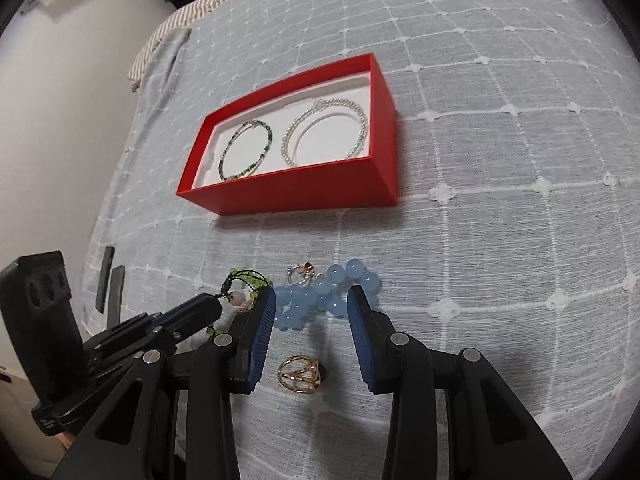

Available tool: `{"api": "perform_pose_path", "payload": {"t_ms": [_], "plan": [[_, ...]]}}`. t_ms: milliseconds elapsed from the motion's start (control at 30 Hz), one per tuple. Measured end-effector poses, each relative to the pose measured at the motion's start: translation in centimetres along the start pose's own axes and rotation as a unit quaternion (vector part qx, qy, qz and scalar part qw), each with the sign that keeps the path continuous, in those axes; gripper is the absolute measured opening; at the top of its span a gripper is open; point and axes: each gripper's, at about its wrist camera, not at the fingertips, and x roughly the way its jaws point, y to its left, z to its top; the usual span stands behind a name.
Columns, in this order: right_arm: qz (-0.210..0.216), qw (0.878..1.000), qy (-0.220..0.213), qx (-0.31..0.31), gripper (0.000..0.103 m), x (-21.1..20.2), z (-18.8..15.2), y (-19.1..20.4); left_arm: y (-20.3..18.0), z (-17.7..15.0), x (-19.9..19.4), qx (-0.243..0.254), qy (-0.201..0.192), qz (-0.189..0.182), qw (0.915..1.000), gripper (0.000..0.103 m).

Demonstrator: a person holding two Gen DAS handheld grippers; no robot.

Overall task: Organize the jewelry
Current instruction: 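Grasp the green beaded bracelet with the left gripper while the right gripper grasps the light-blue bead bracelet, then lift both held bracelets off the cloth toward the red box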

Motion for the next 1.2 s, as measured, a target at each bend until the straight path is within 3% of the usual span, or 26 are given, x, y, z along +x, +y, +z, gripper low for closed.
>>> {"api": "perform_pose_path", "payload": {"t_ms": [267, 333, 400, 533, 1200], "plan": [[-0.022, 1.0, 0.003, 0.001, 0.039, 2.1, 0.4, 0.5, -0.2, 0.5, -1.2, 0.0, -0.027, -0.019, 0.9995, 0.001], [-0.03, 1.0, 0.001, 0.0, 0.033, 2.5, 0.5, 0.5, -0.2, 0.6, -1.6, -0.001, -0.034, -0.023, 0.9992, 0.001], [-0.035, 0.999, -0.002, -0.001, 0.021, 2.6, 0.5, 0.4, -0.1, 0.7, -2.0, -0.002, -0.042, -0.026, 0.9988, 0.001], [-0.029, 0.999, -0.015, 0.002, 0.01, 2.0, 0.6, 0.3, -0.2, 0.8, -2.6, -0.001, -0.056, -0.031, 0.998, 0.001], [0.027, 0.998, -0.06, -0.009, 0.01, -3.3, 0.7, 1.0, -0.1, 1.1, -3.9, -0.001, -0.083, -0.039, 0.9958, 0.001]]}}
